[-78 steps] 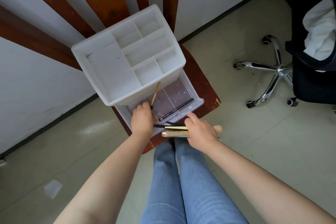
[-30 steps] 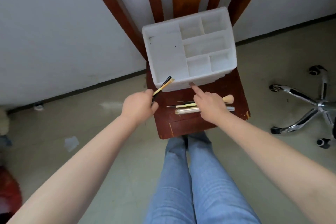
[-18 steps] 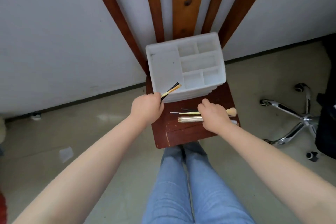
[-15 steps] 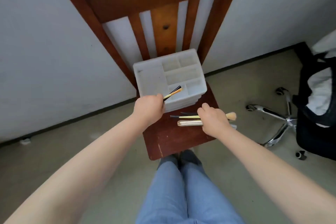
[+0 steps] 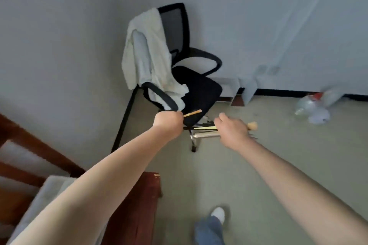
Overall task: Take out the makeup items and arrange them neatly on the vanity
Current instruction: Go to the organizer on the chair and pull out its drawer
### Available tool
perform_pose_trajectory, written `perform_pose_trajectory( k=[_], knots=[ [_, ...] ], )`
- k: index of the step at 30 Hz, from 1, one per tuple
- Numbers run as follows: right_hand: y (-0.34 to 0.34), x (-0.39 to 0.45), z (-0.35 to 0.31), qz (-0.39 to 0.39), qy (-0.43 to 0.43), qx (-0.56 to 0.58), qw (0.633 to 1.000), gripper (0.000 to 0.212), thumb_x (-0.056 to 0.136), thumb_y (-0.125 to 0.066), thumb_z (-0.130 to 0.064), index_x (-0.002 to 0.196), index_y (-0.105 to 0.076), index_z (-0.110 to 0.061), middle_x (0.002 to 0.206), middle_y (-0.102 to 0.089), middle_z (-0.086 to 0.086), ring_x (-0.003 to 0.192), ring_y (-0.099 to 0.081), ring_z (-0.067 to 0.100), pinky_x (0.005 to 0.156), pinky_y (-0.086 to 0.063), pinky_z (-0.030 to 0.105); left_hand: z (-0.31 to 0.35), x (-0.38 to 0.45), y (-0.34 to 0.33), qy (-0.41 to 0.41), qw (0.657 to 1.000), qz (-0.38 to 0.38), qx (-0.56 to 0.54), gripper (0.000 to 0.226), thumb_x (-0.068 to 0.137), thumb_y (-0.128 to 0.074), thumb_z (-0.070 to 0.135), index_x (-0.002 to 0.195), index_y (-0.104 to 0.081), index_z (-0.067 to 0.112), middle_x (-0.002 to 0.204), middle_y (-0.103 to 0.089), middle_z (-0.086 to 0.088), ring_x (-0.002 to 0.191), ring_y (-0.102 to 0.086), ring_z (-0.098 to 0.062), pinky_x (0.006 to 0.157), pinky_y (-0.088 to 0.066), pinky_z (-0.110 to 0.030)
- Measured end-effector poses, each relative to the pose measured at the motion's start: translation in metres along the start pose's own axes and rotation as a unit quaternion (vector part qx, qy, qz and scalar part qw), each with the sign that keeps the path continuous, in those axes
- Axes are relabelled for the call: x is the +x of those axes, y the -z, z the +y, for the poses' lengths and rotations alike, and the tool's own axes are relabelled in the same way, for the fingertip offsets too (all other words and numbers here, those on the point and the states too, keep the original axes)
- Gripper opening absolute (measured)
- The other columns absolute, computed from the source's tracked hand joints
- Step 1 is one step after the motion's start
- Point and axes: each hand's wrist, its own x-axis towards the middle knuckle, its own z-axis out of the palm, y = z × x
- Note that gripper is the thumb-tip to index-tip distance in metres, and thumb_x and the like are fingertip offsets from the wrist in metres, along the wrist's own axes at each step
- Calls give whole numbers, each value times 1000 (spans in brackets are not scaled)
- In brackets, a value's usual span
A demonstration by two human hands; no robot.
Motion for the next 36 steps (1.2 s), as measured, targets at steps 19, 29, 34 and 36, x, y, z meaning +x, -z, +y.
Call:
perform_pose_trajectory(
  k=[19, 29, 34, 36],
  knots=[
    [-115, -440, 488, -35, -528, 30, 848, 30, 83, -49, -6, 113, -46, -10, 116, -47, 8, 98, -57, 26, 74, -42, 34, 704, 10, 133, -502, 845, 115, 143, 25, 93, -37, 7, 114, -49, 7, 111, -59, -9, 101, -58, -26, 63, -37, -28],
    [-194, -564, 685, -29, -637, 101, 763, 35, 83, -48, -4, 117, -45, -10, 117, -49, 8, 102, -55, 27, 73, -41, 33, 1002, 11, 152, -613, 758, 167, 147, 24, 92, -39, 9, 113, -51, 10, 111, -62, -8, 100, -59, -27, 69, -37, -30],
    [-229, -606, 819, -26, -676, 99, 730, 35, 83, -46, -4, 118, -45, -10, 117, -48, 9, 103, -55, 28, 71, -40, 33, 1157, 43, 173, -644, 728, 182, 148, 26, 93, -38, 7, 116, -51, 10, 115, -61, -9, 106, -58, -28, 70, -35, -29],
    [-239, -628, 874, -29, -691, 99, 715, 34, 82, -46, -3, 116, -46, -10, 116, -48, 9, 100, -56, 28, 66, -36, 31, 1221, 57, 184, -664, 713, 176, 136, 27, 93, -37, 7, 116, -51, 9, 117, -60, -10, 107, -58, -29, 74, -39, -30]
  ],
)
